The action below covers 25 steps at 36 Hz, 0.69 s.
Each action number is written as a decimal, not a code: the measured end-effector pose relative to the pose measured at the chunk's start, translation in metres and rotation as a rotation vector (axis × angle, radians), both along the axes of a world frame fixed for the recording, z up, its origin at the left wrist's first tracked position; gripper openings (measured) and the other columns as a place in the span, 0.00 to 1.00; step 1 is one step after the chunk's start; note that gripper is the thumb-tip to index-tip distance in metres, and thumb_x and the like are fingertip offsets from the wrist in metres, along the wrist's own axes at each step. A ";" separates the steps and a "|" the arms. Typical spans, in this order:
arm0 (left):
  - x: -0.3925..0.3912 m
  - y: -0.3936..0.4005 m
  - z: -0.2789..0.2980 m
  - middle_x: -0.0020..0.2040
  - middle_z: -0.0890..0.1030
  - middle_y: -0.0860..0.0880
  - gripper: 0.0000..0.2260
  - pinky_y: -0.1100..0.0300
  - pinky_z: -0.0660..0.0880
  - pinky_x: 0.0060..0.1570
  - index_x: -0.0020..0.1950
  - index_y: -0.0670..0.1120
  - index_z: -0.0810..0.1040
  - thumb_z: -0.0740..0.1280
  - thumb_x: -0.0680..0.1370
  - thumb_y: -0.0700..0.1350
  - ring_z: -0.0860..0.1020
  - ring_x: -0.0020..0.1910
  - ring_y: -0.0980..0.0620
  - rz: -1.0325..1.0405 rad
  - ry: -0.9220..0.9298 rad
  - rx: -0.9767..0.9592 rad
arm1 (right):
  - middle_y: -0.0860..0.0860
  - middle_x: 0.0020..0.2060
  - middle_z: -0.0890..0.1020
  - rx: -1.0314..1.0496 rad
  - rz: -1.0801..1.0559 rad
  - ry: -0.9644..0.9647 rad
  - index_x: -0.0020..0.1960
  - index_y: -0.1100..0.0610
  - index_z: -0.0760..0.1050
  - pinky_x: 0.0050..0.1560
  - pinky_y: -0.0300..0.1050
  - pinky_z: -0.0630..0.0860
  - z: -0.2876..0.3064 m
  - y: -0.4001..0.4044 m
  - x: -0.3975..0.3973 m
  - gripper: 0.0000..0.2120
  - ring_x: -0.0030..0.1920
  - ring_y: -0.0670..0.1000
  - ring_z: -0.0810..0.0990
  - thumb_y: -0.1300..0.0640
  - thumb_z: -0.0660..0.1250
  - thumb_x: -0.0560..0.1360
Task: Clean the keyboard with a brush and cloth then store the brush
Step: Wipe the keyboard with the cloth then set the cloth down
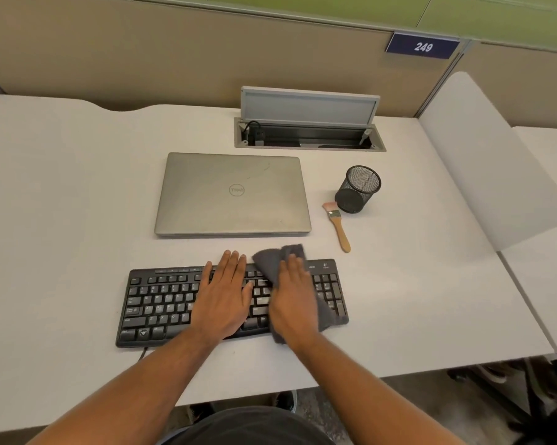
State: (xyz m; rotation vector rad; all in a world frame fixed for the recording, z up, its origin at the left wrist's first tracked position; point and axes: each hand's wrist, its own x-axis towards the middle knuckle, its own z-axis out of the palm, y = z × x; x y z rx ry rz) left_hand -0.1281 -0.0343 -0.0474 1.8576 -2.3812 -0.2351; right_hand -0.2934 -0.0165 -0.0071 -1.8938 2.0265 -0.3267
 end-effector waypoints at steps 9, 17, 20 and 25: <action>0.002 0.000 0.002 0.81 0.64 0.46 0.29 0.42 0.54 0.79 0.82 0.45 0.62 0.46 0.84 0.57 0.58 0.81 0.48 -0.005 -0.012 -0.006 | 0.50 0.83 0.60 0.027 -0.056 -0.048 0.81 0.55 0.64 0.83 0.49 0.51 0.011 0.012 -0.056 0.28 0.83 0.51 0.55 0.66 0.55 0.81; 0.001 0.000 0.001 0.80 0.64 0.45 0.29 0.41 0.55 0.79 0.82 0.44 0.61 0.45 0.85 0.57 0.58 0.81 0.47 -0.006 -0.019 0.001 | 0.57 0.64 0.74 0.005 -0.278 -0.033 0.64 0.62 0.74 0.66 0.56 0.73 0.009 0.003 -0.068 0.17 0.65 0.58 0.72 0.68 0.56 0.78; 0.001 0.001 0.000 0.80 0.65 0.44 0.28 0.40 0.56 0.79 0.81 0.43 0.62 0.46 0.84 0.56 0.59 0.81 0.47 -0.004 -0.021 -0.005 | 0.55 0.63 0.73 -0.020 -0.134 -0.019 0.65 0.61 0.75 0.63 0.53 0.75 0.005 0.011 -0.044 0.18 0.64 0.57 0.71 0.67 0.61 0.76; 0.000 0.001 0.001 0.79 0.66 0.44 0.28 0.41 0.56 0.78 0.80 0.43 0.64 0.47 0.84 0.55 0.60 0.80 0.47 0.002 -0.010 -0.017 | 0.53 0.67 0.72 0.008 0.028 -0.009 0.68 0.59 0.74 0.69 0.52 0.73 0.006 0.018 -0.029 0.19 0.70 0.55 0.69 0.64 0.62 0.78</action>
